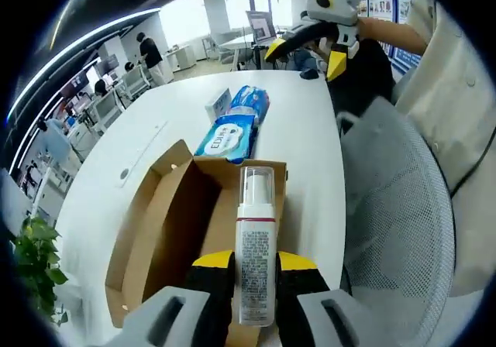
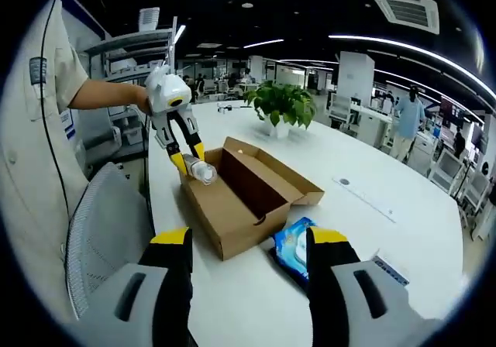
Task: Operate the shoe box by opening the lid, removing the specified soft item, and placing it in the target area until the item is outside and the box remains undamaged.
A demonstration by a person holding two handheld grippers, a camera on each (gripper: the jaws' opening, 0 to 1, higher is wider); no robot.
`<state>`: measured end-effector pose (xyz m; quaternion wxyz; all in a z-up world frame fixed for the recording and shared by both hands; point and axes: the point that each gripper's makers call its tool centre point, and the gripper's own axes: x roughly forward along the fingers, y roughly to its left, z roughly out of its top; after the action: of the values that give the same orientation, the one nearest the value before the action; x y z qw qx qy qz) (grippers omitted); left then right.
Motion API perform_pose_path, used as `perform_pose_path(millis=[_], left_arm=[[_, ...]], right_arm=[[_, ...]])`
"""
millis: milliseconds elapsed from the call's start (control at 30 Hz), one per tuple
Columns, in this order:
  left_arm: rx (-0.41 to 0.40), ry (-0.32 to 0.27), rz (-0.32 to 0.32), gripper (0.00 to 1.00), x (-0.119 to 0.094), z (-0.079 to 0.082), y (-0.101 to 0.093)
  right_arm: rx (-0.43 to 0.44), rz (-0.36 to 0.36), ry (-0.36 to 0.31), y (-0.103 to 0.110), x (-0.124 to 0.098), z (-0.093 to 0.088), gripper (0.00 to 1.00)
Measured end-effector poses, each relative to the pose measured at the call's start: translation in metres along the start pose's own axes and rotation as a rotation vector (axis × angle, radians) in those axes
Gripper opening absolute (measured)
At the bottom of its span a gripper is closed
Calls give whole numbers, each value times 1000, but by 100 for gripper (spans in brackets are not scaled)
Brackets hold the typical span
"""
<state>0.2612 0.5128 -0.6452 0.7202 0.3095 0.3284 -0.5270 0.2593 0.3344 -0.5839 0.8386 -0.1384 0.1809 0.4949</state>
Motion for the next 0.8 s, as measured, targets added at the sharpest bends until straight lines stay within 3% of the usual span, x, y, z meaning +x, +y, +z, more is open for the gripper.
perform_pose_path(millis=[367,800], left_arm=[[16,-63,-51,19,4,26,-23],[59,-94,-117,19,13,48,-48]], right_arm=[[-43,74,-26,19,14,13,41],[-89,168,-9,43,28,13,32]])
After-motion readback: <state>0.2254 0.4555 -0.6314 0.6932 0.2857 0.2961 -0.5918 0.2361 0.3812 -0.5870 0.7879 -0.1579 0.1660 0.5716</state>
